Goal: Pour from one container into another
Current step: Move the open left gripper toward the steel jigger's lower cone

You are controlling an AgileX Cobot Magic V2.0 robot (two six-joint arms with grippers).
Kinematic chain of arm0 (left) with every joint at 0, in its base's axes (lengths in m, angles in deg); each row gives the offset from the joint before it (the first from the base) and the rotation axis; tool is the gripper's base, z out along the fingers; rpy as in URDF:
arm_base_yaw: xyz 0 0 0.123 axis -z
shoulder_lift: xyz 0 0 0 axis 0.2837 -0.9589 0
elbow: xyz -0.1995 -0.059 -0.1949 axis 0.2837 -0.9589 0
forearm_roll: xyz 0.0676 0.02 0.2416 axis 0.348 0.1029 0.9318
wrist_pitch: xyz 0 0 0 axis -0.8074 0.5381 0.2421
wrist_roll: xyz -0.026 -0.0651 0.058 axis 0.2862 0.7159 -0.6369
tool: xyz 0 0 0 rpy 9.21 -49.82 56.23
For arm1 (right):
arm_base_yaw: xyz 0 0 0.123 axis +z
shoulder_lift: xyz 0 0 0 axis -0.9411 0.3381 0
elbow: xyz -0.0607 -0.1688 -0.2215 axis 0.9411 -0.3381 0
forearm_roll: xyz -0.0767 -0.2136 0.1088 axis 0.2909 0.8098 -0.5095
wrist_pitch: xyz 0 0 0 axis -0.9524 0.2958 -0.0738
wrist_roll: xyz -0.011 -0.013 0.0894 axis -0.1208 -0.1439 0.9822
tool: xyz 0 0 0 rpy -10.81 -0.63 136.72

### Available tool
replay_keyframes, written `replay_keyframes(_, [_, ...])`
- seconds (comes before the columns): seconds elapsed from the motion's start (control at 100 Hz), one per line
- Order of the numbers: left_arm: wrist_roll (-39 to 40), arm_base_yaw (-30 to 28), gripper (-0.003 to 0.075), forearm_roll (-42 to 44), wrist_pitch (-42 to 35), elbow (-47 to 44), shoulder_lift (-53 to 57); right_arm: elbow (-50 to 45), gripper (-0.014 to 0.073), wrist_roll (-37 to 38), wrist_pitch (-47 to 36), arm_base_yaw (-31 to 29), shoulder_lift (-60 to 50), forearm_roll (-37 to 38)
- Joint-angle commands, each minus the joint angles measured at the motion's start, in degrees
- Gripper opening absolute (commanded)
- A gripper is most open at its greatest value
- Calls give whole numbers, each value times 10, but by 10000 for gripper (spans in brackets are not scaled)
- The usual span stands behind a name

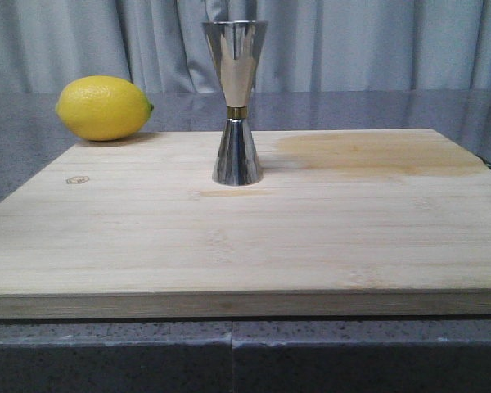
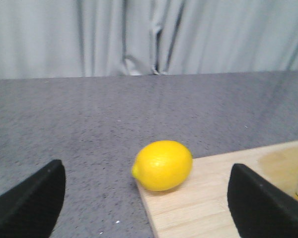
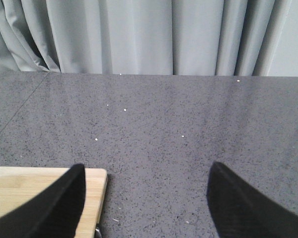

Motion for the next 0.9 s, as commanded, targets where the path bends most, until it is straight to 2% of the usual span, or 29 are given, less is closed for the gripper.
replay_keyframes(0.0, [-158,4,605,-132,53,21,-32,22,474,-4,-52,-3,8,7])
replay_keyframes(0.12, [-284,4,573,-206,167,21,-101,22,474,-4,-52,0,13,7])
replay_keyframes(0.27, [-375,4,566,-254,301,21,-196,22,474,-4,-51,3,13,7])
replay_keyframes(0.46, [-473,4,566,-289,412,32,-300,22,474,-4,-45,3,13,7])
replay_keyframes(0.57, [-505,24,566,-289,412,41,-341,22,474,-4,-39,3,13,7])
replay_keyframes(0.75, [-586,102,566,-312,405,59,-395,22,474,-4,-37,3,13,7])
replay_keyframes(0.89, [-600,148,566,-330,387,85,-431,22,474,-4,-37,3,13,7])
